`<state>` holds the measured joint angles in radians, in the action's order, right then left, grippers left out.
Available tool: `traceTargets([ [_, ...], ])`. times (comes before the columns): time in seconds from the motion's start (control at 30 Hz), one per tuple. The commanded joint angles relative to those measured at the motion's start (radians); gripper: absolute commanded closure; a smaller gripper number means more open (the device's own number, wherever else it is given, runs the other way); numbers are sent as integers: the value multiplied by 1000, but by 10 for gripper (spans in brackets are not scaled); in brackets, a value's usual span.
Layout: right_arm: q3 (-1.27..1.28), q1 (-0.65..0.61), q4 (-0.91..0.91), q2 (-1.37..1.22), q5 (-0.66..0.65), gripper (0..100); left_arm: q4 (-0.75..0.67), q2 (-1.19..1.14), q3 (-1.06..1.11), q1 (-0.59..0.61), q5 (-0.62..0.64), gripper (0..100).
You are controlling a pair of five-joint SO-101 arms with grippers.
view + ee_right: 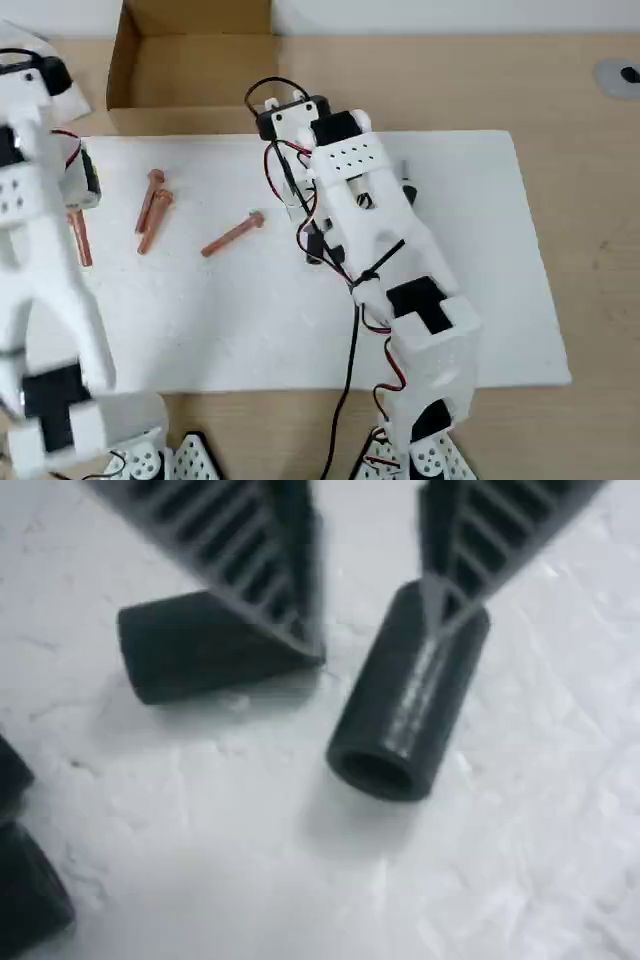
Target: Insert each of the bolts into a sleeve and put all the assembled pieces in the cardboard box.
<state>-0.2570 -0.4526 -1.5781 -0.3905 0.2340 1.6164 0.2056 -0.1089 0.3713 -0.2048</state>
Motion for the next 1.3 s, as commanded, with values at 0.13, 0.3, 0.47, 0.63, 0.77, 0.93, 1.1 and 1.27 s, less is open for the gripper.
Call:
traceTargets([
  [0.13, 73, 1, 68, 5, 17, 889, -307, 515, 474, -66, 114, 990],
  [0.3, 137, 1, 120, 5, 18, 889, -474, 783, 718, -75, 161, 991],
  [0.47, 162, 1, 153, 4, 57, 889, -542, 955, 852, -80, 163, 991],
  [0.63, 148, 1, 169, -62, 64, 888, -534, 1029, 898, -78, 161, 991],
  [0.77, 113, 1, 153, -160, 143, 888, -532, 1038, 904, -74, 161, 991],
  [0.93, 28, -8, 77, -265, 183, 889, -532, 1038, 902, -74, 161, 991],
  [1.1, -62, -12, 0, -343, 178, 889, -531, 1038, 902, -74, 160, 991],
  [1.27, -120, -53, -69, -401, 173, 949, -531, 1038, 902, -74, 160, 994],
])
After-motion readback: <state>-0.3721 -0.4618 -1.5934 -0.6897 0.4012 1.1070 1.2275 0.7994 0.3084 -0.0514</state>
